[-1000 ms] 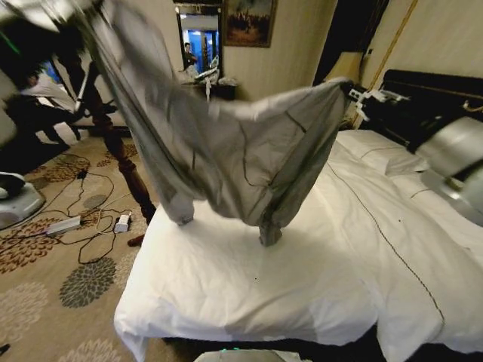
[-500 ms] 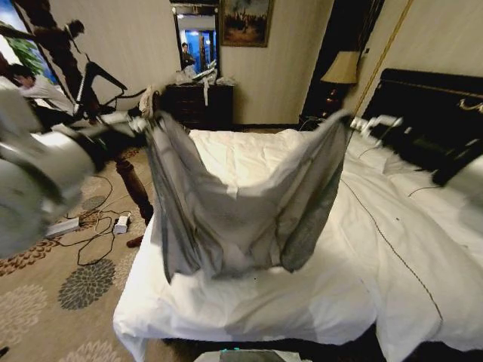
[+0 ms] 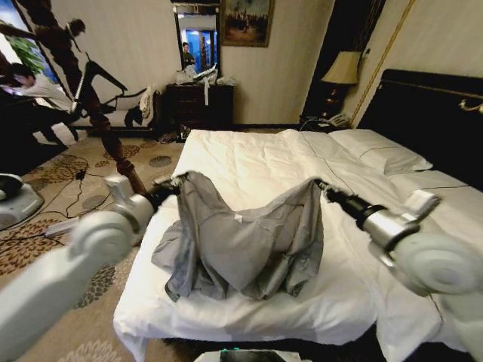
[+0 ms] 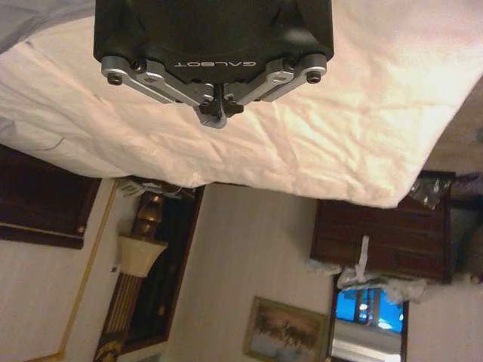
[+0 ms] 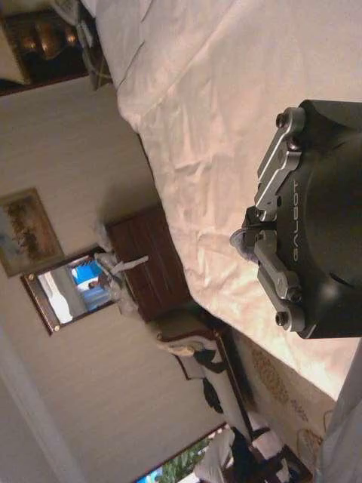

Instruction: Pick up the clothes from the bed and hang them on the clothes hanger.

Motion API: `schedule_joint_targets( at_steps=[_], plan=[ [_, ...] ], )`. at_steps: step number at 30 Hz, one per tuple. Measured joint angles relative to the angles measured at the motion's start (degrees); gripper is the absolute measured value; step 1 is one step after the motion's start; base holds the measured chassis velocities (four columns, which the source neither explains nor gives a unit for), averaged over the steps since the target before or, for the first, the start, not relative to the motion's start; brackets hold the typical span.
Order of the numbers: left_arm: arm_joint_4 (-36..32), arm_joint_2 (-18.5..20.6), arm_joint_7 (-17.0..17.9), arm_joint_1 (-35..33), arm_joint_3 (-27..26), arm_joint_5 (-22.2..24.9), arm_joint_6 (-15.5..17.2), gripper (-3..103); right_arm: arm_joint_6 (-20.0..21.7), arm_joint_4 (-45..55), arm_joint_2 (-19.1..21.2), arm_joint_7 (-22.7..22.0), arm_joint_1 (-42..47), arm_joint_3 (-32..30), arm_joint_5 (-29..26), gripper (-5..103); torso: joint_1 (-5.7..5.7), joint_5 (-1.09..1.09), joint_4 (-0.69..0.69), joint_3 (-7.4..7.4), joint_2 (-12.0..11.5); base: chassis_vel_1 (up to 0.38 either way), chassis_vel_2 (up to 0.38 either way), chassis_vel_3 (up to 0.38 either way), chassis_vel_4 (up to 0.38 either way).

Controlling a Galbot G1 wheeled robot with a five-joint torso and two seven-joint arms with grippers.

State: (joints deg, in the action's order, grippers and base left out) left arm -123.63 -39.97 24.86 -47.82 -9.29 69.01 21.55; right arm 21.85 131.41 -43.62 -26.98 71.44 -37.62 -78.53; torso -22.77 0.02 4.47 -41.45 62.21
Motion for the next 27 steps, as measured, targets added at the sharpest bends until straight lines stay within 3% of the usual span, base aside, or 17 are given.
schedule_joint_targets(
  at_steps=[3, 10, 16, 27],
  plan=[
    [4.78, -2.74, -1.36, 0.52, 2.05, -3.63, -1.29, 1, -2.05, -5.38, -2.98, 3.07, -2.96, 5.54, 7.33, 0, 0.00, -0.01, -0.04, 0.00, 0.00, 0.000, 0.000, 0.000, 0.000],
    [11.95, -6.20, -1.83, 5.75, 4.64, -5.41, -3.08, 1, -4.71, -11.63, -5.01, 5.91, -6.91, 10.11, 15.43, 0, 0.00, -0.02, -0.01, 0.00, 0.00, 0.000, 0.000, 0.000, 0.000],
    [16.13, -6.99, -2.81, 10.16, 5.84, -5.64, -3.71, 1, -5.30, -15.05, -5.19, 6.12, -11.23, 13.27, 16.08, 0, 0.00, -0.01, -0.01, 0.00, 0.00, 0.000, 0.000, 0.000, 0.000],
    [23.81, -8.92, -6.24, 10.34, 6.73, -8.76, -5.19, 1, -6.63, -24.65, -6.57, 7.14, -19.04, 20.43, 17.17, 0, 0.00, -0.04, -0.03, 0.00, 0.00, 0.000, 0.000, 0.000, 0.000]
  ],
)
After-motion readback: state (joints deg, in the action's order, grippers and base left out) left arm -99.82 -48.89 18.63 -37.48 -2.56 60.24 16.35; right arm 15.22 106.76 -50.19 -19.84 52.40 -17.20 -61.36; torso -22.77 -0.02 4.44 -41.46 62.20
